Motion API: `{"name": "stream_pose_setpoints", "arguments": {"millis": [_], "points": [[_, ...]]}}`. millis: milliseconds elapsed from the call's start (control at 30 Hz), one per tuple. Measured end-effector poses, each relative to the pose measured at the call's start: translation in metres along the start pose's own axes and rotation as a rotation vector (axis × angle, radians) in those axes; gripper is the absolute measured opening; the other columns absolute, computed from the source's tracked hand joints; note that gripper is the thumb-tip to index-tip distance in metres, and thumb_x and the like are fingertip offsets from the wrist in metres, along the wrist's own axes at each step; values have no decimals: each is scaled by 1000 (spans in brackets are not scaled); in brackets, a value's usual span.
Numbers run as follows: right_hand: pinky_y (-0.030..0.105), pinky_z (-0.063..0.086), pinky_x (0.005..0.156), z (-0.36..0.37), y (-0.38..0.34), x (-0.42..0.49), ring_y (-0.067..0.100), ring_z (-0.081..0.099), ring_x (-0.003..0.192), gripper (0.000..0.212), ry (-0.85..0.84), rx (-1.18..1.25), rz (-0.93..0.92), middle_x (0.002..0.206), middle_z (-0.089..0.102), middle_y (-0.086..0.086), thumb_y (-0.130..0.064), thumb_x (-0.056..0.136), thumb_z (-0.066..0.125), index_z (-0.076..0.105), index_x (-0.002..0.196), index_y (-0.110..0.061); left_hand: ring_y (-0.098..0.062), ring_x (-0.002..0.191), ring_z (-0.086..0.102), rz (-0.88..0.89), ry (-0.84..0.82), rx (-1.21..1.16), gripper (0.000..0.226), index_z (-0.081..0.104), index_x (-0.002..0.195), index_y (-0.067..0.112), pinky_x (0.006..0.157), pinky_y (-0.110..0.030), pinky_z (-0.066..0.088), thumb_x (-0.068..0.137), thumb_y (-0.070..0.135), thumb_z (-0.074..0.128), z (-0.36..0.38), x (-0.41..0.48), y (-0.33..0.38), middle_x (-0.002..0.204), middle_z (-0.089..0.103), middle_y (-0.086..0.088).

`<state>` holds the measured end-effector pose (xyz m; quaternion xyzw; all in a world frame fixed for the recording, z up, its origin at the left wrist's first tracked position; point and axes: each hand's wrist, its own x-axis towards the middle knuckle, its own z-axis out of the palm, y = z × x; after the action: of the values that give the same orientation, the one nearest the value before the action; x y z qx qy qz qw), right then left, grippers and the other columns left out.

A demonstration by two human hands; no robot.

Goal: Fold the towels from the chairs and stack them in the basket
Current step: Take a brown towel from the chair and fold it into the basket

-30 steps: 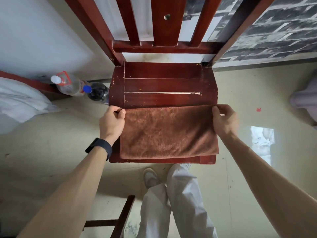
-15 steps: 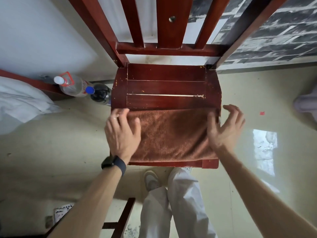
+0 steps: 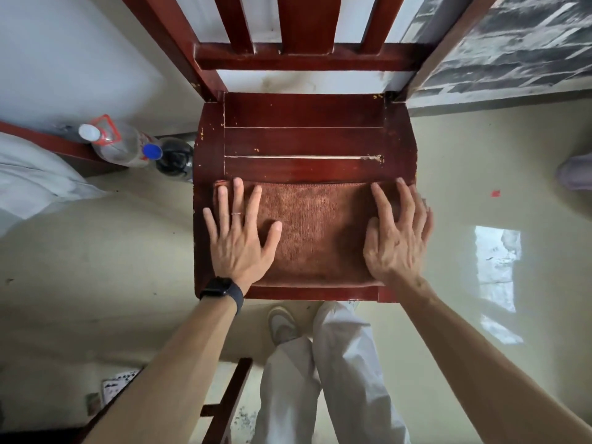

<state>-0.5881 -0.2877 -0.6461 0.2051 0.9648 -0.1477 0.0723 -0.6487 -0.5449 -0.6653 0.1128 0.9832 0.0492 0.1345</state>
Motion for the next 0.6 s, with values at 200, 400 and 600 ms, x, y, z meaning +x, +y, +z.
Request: {"name": "stream_pose_setpoints", "arguments": {"millis": [200,400,600], "points": [[48,37,100,-41,22,32,35,46,121,58,-130,-75,51,125,58,11,-27,73,52,56,129,-15,-21,154,-5,348,-48,148,69,12,159,29,121,-55,1,99,60,29,-37,93,6,167,-4,0],[41,44,95,-60,16,-12,36,54,113,47,-453,160,415,117,59,13,-25,83,57,57,127,-12,-34,137,38,-57,38,-184,62,39,149,22,113,-52,30,91,40,52,-58,39,73,155,36,-12],[26,39,79,-60,24,-57,25,55,92,32,-603,358,523,105,65,8,-23,84,64,68,114,-17,-33,100,60,-916,-73,-874,43,60,109,10,85,-41,51,72,24,78,-42,-111,113,109,63,-11]]}}
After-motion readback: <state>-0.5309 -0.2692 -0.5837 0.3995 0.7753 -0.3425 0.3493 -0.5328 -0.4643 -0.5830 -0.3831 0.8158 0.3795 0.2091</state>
